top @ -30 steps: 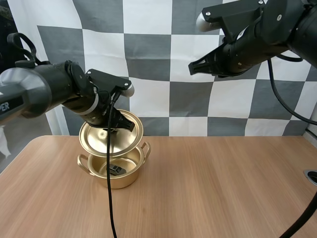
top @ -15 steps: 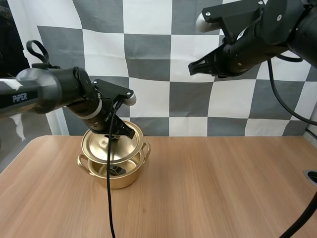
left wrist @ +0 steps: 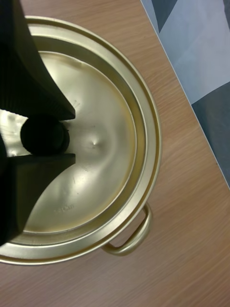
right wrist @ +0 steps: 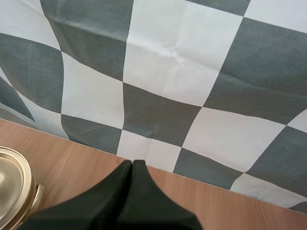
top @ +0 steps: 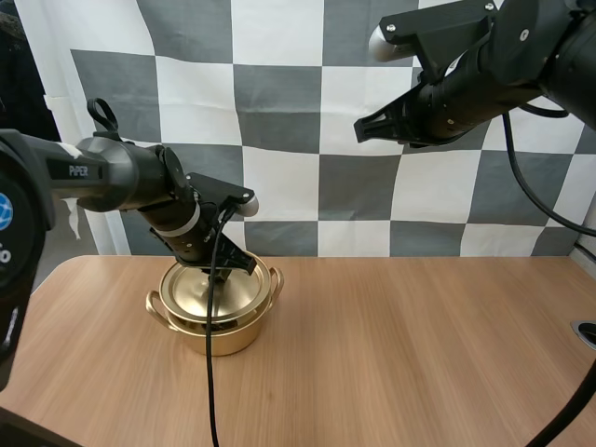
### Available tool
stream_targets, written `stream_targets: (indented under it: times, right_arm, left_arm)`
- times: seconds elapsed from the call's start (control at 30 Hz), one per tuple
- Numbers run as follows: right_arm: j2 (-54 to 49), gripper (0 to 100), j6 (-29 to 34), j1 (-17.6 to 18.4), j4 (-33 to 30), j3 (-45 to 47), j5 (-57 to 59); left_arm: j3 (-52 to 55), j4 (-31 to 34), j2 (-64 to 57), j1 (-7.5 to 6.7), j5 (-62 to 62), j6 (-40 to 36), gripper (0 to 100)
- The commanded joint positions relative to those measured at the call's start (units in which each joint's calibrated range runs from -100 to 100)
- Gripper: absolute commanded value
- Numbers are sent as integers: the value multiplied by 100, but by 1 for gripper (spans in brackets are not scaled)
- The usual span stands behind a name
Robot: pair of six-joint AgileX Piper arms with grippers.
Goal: Open the pot, put the car inside, and close it
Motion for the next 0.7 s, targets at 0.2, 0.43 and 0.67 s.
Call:
stream_targets:
  times: [0.2,0.43,0.67]
  right_arm:
    - [-2,0,-1,-2,0,-5,-1]
    - [-2,0,-1,-2,0,-5,-1]
    - [-2,0,-1,-2,0,-5,38]
  left_arm:
    - [-3,-57,2,6,-19,9,0]
    - [-3,-322,2,6,-34,135,0]
    - [12,-317,139,6,-34,135,0]
